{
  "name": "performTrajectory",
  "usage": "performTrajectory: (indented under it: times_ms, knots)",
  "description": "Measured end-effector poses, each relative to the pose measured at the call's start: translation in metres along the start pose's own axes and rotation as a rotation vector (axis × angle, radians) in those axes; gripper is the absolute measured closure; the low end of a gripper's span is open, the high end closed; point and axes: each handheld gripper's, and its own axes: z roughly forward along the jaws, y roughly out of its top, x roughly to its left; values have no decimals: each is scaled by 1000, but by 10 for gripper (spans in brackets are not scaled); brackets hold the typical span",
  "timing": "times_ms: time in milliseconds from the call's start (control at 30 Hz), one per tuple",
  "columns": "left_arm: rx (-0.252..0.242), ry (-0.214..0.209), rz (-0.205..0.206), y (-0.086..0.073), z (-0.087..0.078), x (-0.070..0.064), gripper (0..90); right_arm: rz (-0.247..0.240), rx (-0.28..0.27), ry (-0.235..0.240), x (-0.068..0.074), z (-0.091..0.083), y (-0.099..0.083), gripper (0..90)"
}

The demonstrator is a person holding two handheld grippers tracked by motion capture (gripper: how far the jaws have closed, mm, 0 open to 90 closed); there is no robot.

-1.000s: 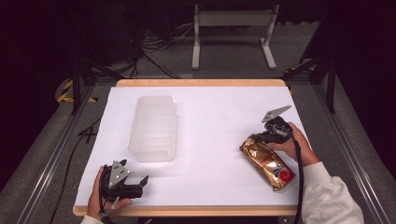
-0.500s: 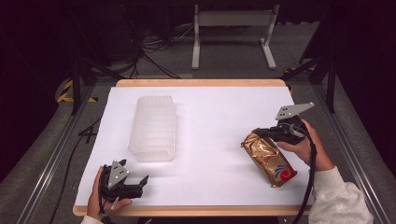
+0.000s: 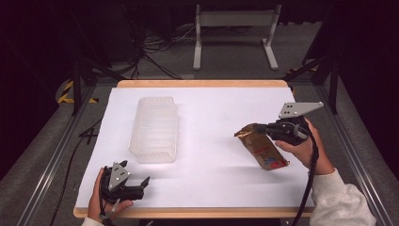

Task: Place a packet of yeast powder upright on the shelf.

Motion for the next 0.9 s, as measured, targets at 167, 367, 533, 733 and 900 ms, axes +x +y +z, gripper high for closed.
performTrajectory:
  times_ms: [167, 367, 533, 733, 900]
  knots:
    - [-1, 3, -5, 0, 0, 0, 47, -5, -56, -19, 4, 1, 9, 900]
    - [-3, 4, -4, 0, 0, 0, 48, 6, -142, -28, 6, 10, 20, 900]
    - [-5, -1, -9, 0, 0, 0, 48, 16, -201, -20, 8, 24, 32, 900]
    - [-12, -6, -11, 0, -1, 1, 48, -8, -208, -4, 17, 45, 47, 900]
    - [-14, -7, -11, 0, -1, 1, 47, -38, -201, 11, 26, 60, 58, 900]
